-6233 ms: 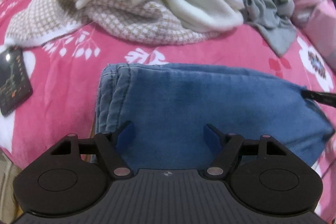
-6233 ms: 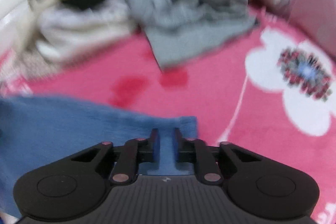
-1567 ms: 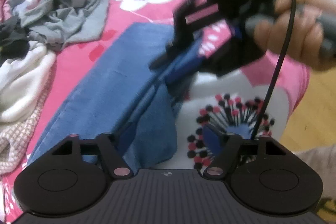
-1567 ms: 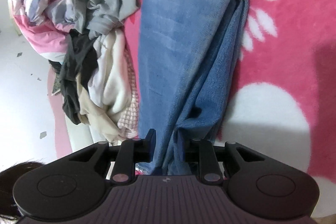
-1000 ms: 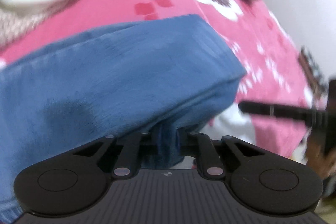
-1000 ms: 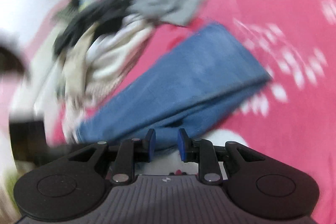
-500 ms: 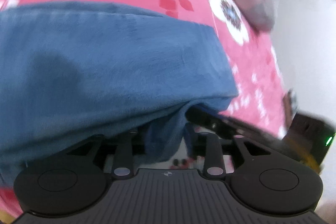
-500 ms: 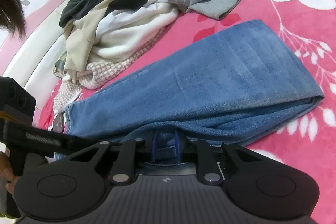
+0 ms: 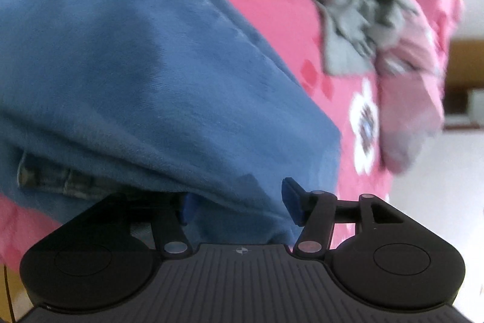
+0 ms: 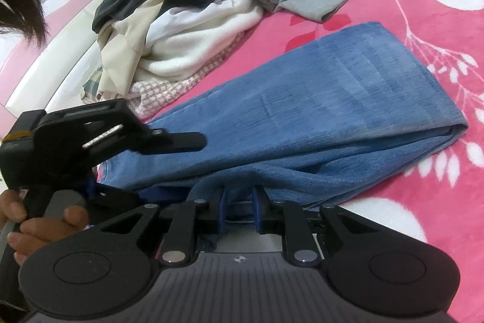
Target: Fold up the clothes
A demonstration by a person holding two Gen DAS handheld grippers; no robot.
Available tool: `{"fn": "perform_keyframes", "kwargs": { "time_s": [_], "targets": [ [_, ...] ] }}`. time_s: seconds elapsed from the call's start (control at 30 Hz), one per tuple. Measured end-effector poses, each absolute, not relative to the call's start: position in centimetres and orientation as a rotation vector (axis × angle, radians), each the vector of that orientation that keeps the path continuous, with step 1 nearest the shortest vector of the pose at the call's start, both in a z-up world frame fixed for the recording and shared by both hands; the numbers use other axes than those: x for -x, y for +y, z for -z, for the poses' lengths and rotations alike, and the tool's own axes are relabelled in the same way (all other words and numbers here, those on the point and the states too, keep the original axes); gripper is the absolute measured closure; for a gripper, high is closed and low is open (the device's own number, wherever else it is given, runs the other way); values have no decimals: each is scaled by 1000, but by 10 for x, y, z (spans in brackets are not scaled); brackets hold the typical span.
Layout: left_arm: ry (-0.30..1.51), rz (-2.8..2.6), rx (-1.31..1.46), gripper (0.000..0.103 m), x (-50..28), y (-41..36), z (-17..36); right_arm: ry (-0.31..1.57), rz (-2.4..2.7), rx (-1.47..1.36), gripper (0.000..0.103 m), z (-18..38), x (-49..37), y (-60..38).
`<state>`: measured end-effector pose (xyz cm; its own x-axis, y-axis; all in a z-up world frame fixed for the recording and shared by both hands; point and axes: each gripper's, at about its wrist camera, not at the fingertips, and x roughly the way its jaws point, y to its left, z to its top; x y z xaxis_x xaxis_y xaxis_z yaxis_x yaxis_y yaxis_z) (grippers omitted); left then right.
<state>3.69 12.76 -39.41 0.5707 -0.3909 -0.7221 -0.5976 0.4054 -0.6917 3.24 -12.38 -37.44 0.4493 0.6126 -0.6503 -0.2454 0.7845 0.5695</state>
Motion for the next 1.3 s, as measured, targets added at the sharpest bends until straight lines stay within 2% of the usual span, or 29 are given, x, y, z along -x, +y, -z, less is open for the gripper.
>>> {"fn": "perform_keyframes", "kwargs": {
  "time_s": [0.07,0.17,0.23,0.37,0.7,1.0,1.13,1.3],
  "targets": [
    [999,-240,1240,50,-37,123,395,966,-548,-432,84,374,-31,-125],
    [989,-307,1246,63,-36,123,395,961,-546,-438,84,373,-28,-126],
    [979,-344,1243,81,-35,123,394,953,-554,-439,84,372,-28,-125],
    [898,-299,1237,91,-32,123,385,934,-564,-430,84,374,-33,-119],
    [814,-186,1209,96,-17,120,377,941,-535,-452,84,393,-51,-108],
    [847,-137,1074,96,-1,115,376,956,-436,-582,86,405,-57,-110],
    [889,-142,1008,94,3,112,387,948,-387,-683,86,410,-49,-127],
    [903,-126,944,91,4,111,389,929,-330,-651,86,396,-30,-165]
  ]
}}
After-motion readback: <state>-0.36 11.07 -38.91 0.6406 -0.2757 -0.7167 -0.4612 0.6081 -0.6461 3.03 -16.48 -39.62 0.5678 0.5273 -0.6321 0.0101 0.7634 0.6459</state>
